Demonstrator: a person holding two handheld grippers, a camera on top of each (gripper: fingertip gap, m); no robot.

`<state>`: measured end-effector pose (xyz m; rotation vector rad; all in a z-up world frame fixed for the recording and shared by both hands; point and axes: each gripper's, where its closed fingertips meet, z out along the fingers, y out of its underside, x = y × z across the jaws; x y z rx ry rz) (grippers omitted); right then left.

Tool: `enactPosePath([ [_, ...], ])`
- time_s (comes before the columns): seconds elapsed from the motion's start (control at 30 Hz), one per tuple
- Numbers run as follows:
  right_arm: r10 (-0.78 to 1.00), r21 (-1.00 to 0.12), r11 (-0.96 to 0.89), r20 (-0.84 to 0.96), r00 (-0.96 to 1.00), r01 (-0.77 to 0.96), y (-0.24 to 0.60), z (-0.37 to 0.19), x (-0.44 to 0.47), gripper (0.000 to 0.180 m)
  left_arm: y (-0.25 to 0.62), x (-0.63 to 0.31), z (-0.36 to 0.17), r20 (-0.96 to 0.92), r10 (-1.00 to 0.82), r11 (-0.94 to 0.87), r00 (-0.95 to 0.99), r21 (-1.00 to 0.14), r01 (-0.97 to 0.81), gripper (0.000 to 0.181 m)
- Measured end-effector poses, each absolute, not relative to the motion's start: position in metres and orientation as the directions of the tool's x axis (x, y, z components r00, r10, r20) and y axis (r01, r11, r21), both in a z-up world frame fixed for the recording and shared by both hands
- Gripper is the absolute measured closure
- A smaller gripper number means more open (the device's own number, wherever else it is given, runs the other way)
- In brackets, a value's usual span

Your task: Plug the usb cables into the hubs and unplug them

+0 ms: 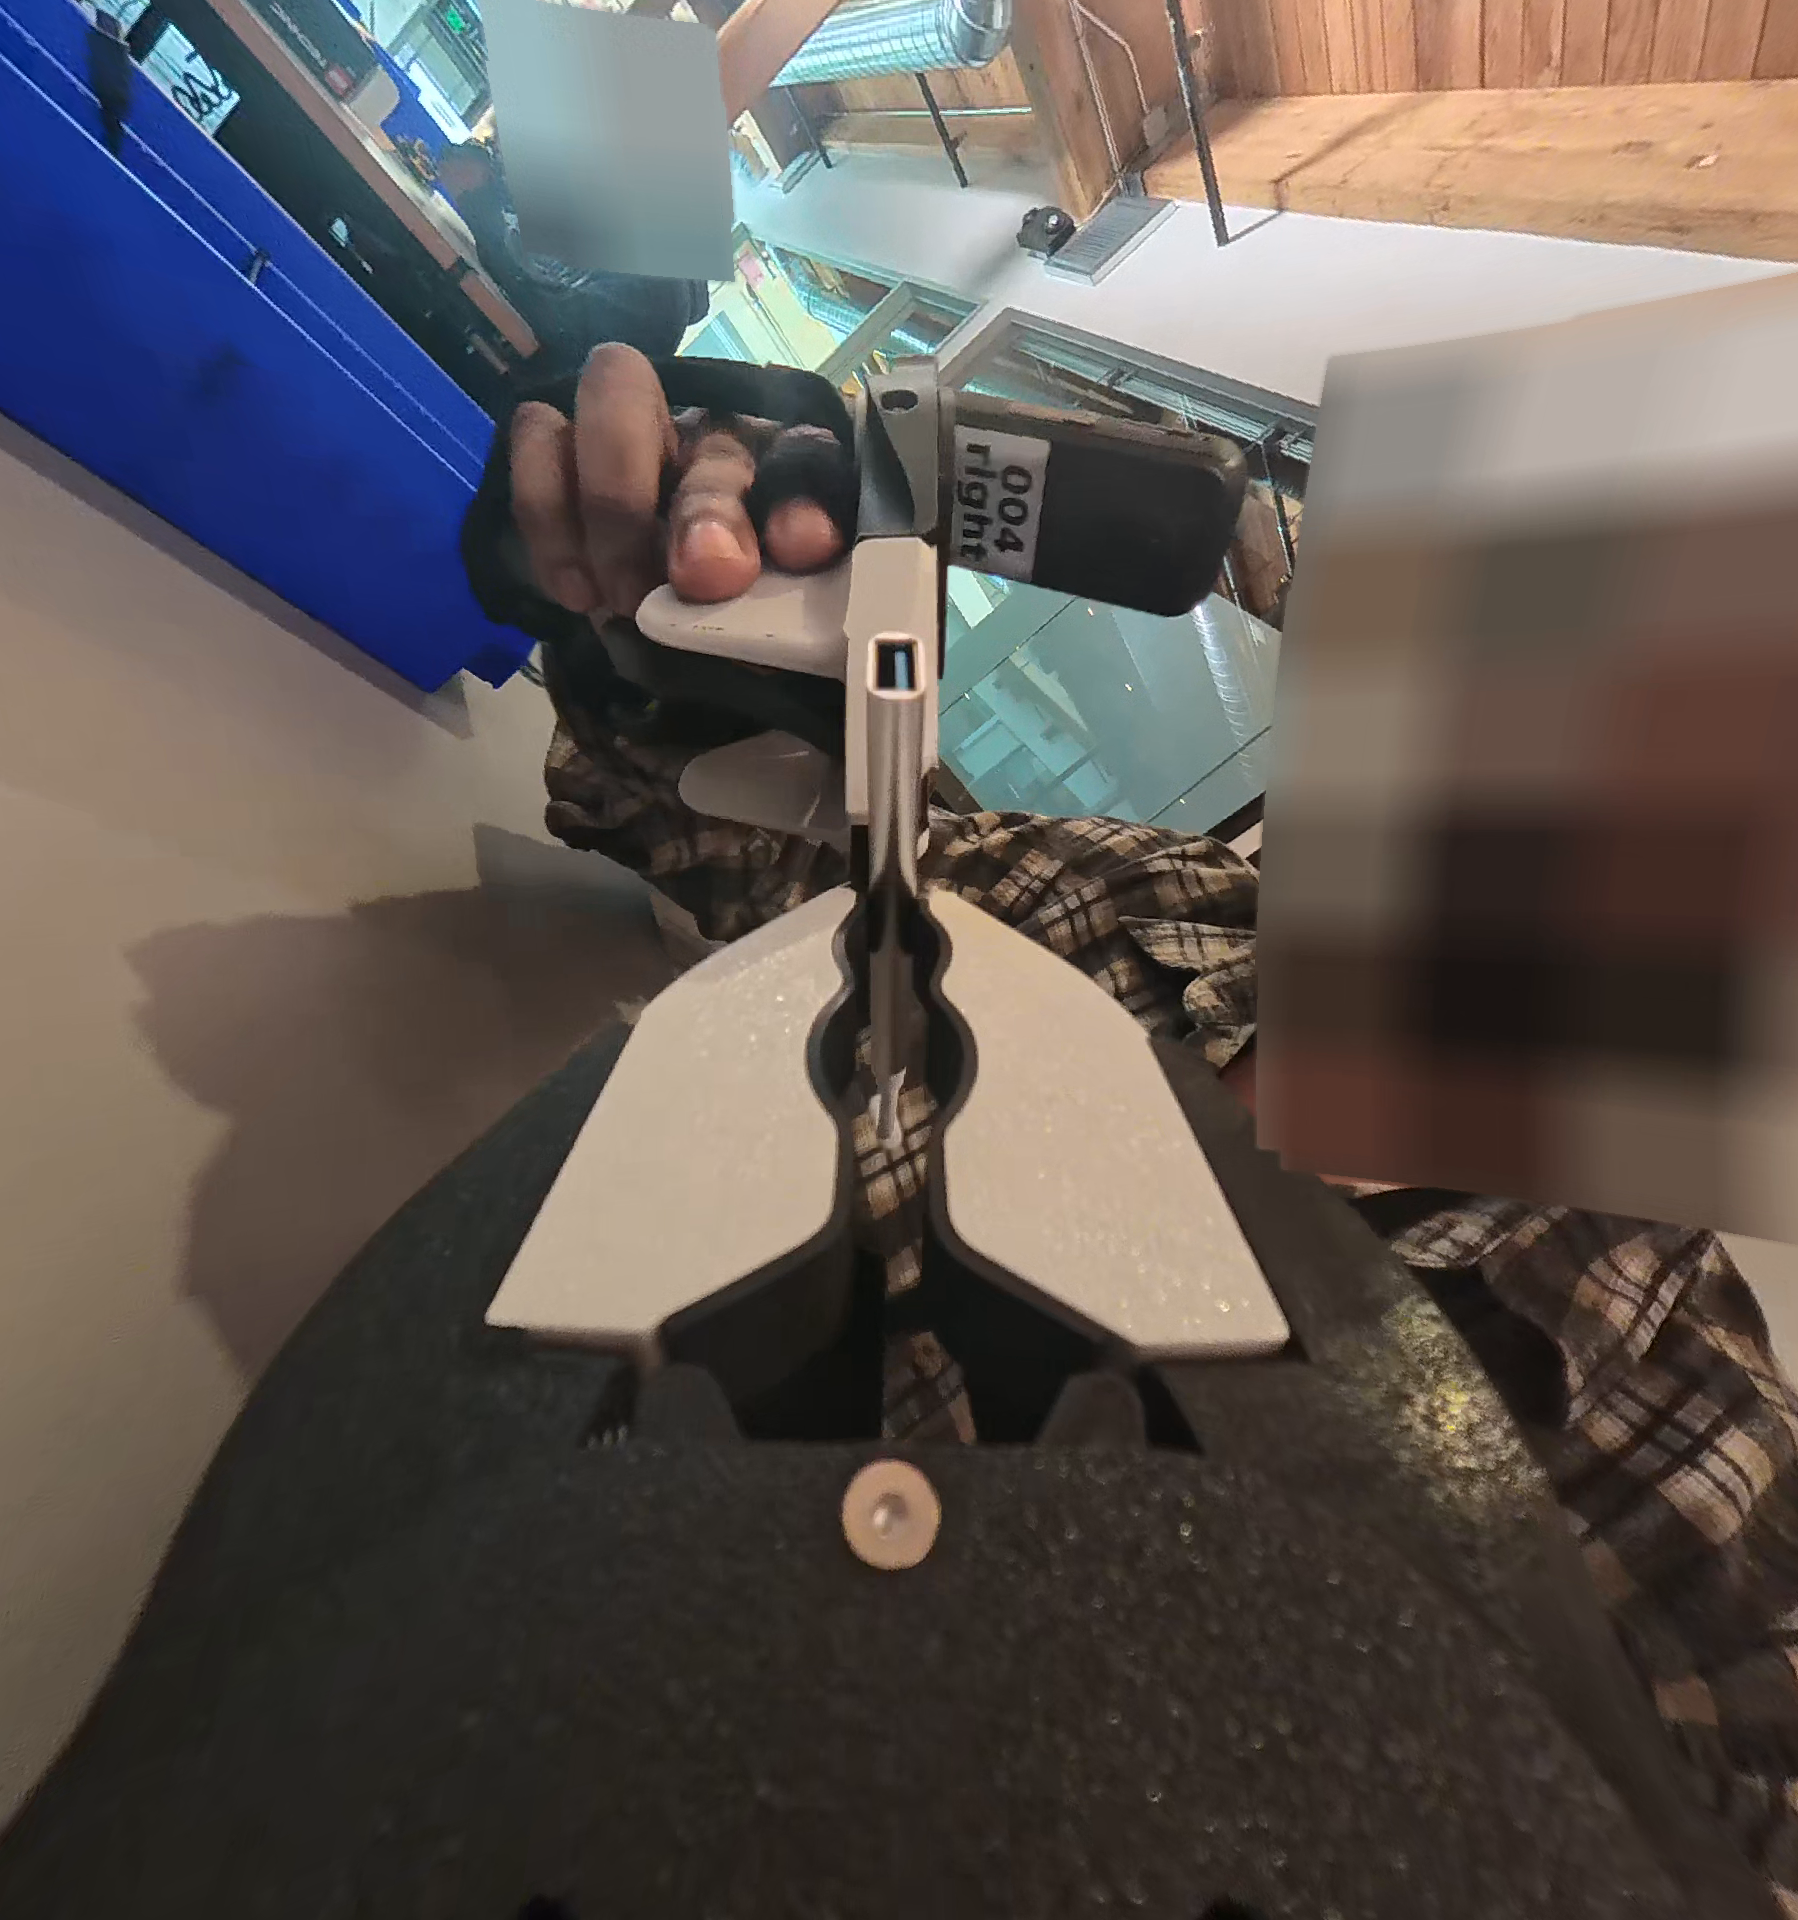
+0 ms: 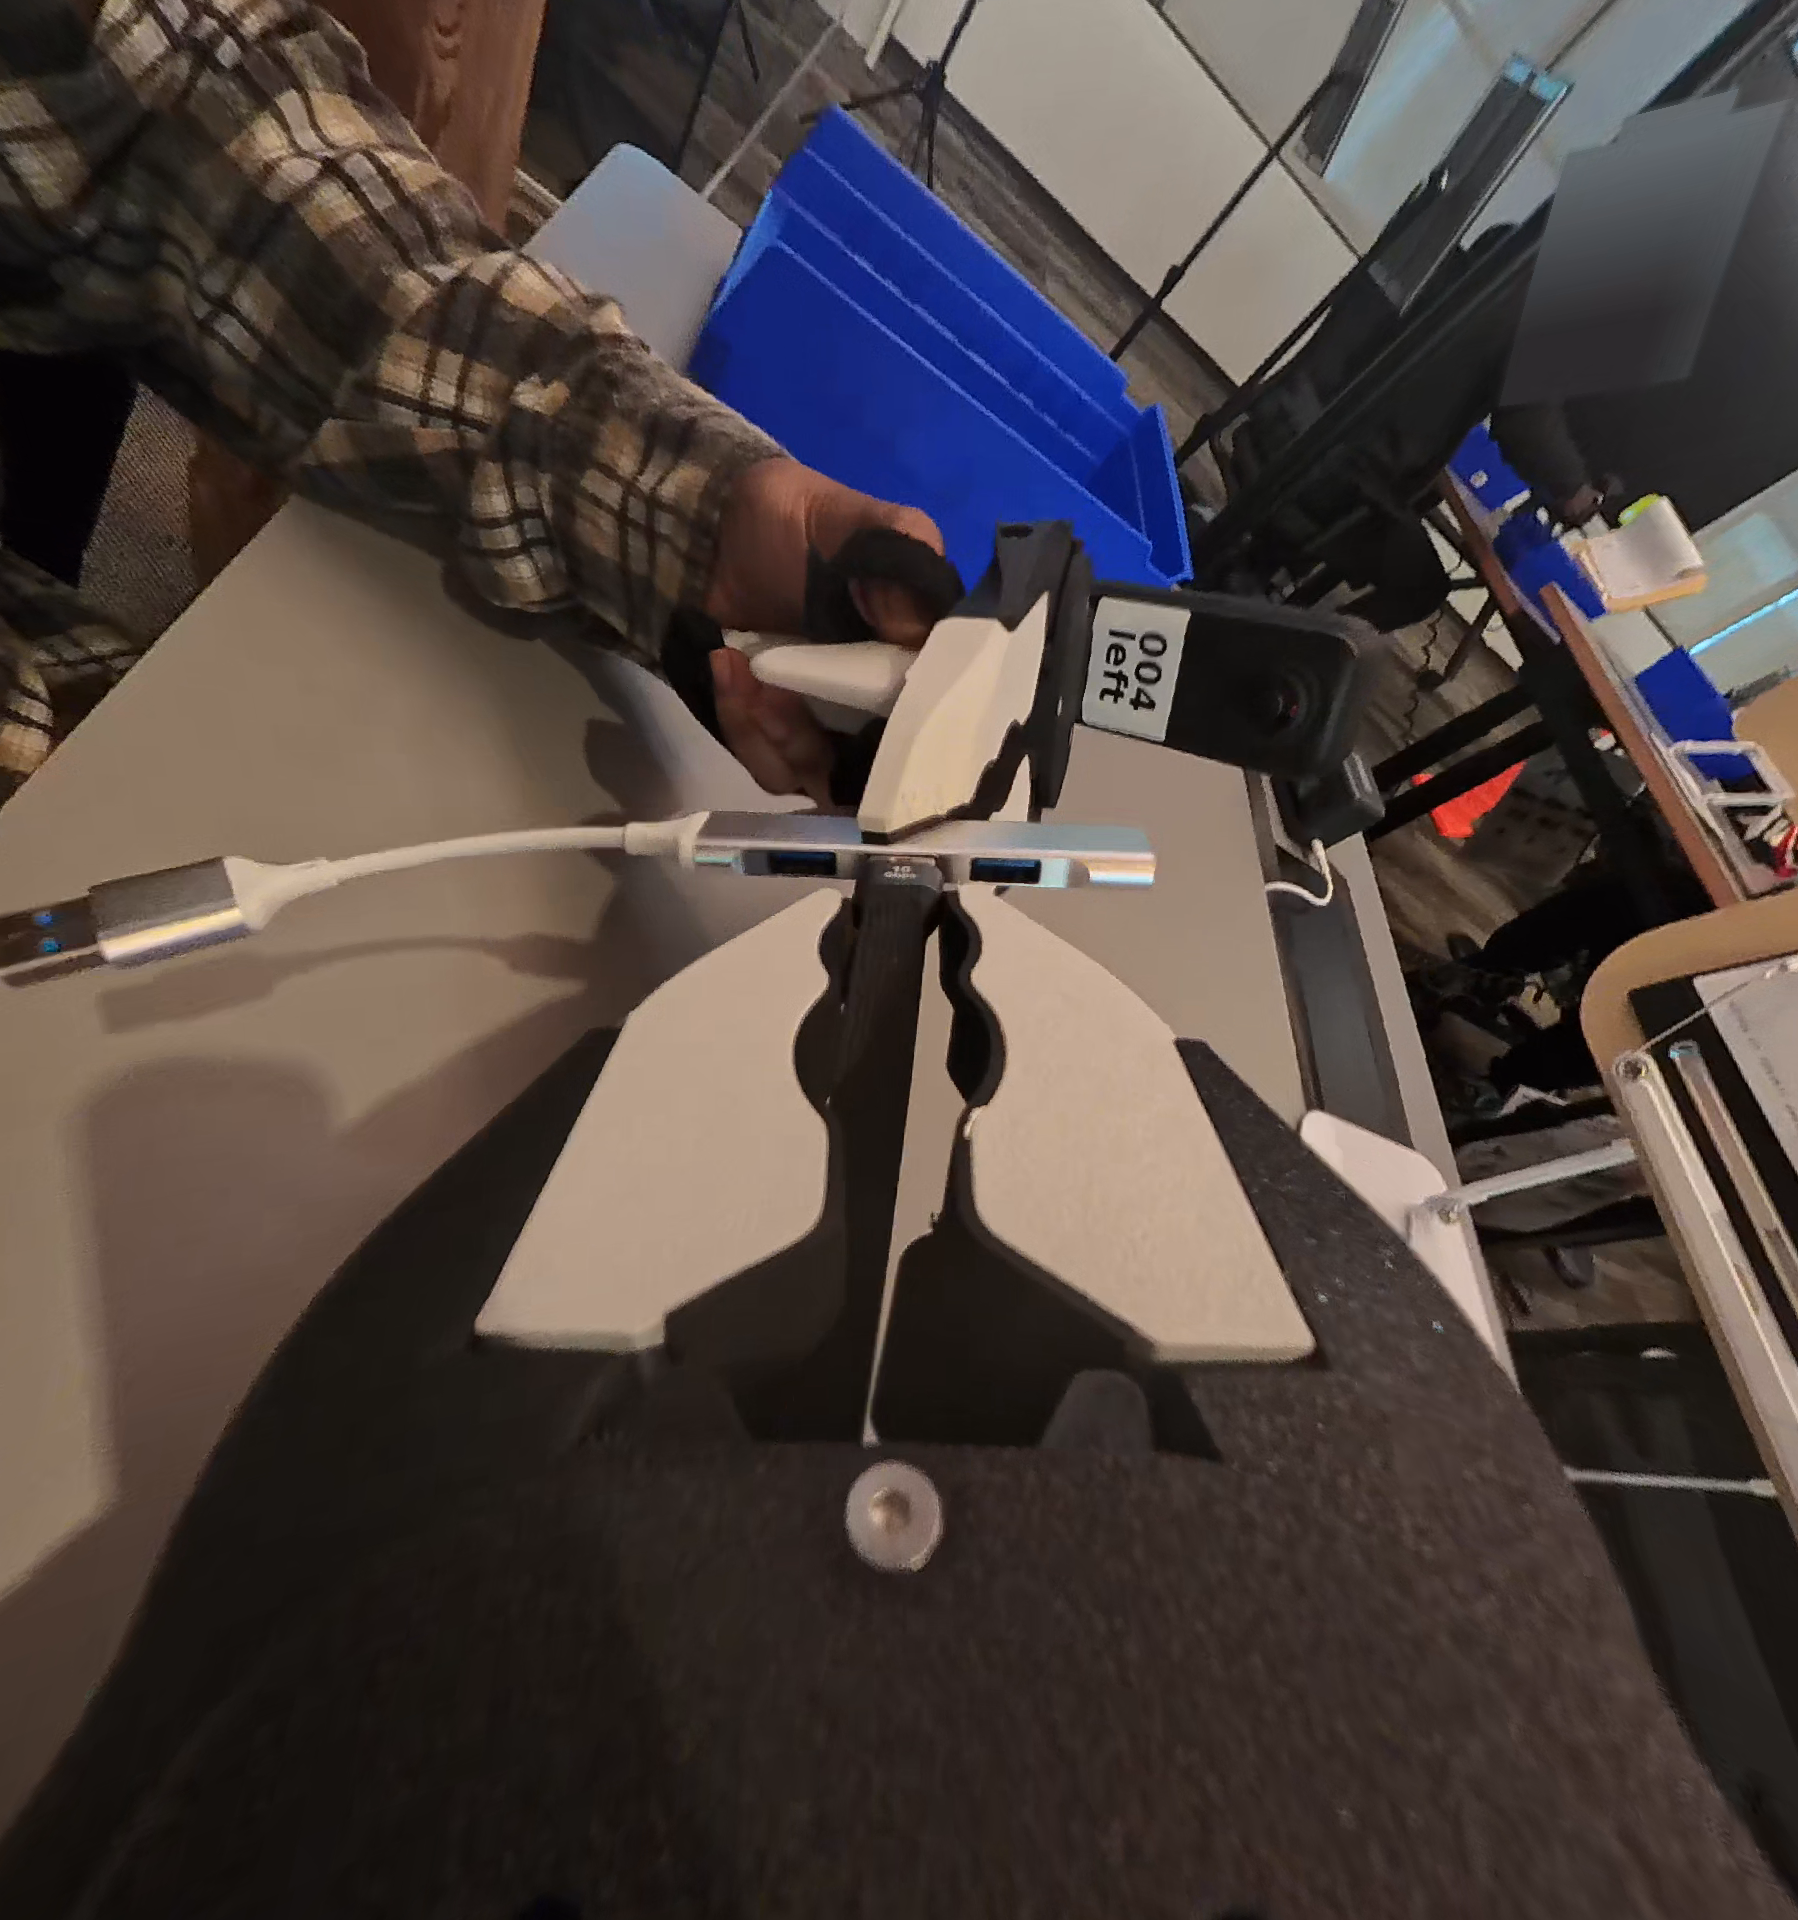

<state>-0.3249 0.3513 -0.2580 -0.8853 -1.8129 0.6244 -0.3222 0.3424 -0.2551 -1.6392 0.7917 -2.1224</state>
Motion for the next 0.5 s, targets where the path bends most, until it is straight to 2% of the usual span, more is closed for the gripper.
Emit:
enactPosePath([
  [0.07,0.817,-0.754,0.576,0.527,-0.233,0.316,0.355,-0.257,-0.323,0.165,0.348,-0.323,-0.254,0.771,-0.580,-0.793,-0.263,-0.608,-0.035,0.174],
  [0.17,0.860,-0.798,0.510,0.476,-0.183,0.321,0.365,-0.246,-0.313,0.165,0.367,-0.337,-0.250,0.757,-0.612,-0.787,-0.229,-0.610,0.089,0.161],
  [0.27,0.875,-0.793,0.474,0.475,-0.100,0.382,0.386,-0.237,-0.290,0.165,0.387,-0.354,-0.264,0.734,-0.671,-0.739,-0.106,-0.650,0.179,0.146],
  [0.37,0.873,-0.766,0.409,0.486,0.031,0.496,0.419,-0.222,-0.245,0.165,0.397,-0.364,-0.280,0.700,-0.714,-0.683,0.010,-0.699,0.213,0.138],
  [0.5,0.829,-0.763,0.177,0.456,0.324,0.622,0.474,-0.182,-0.145,0.165,0.394,-0.364,-0.274,0.634,-0.773,-0.611,0.038,-0.759,0.225,0.136],
])
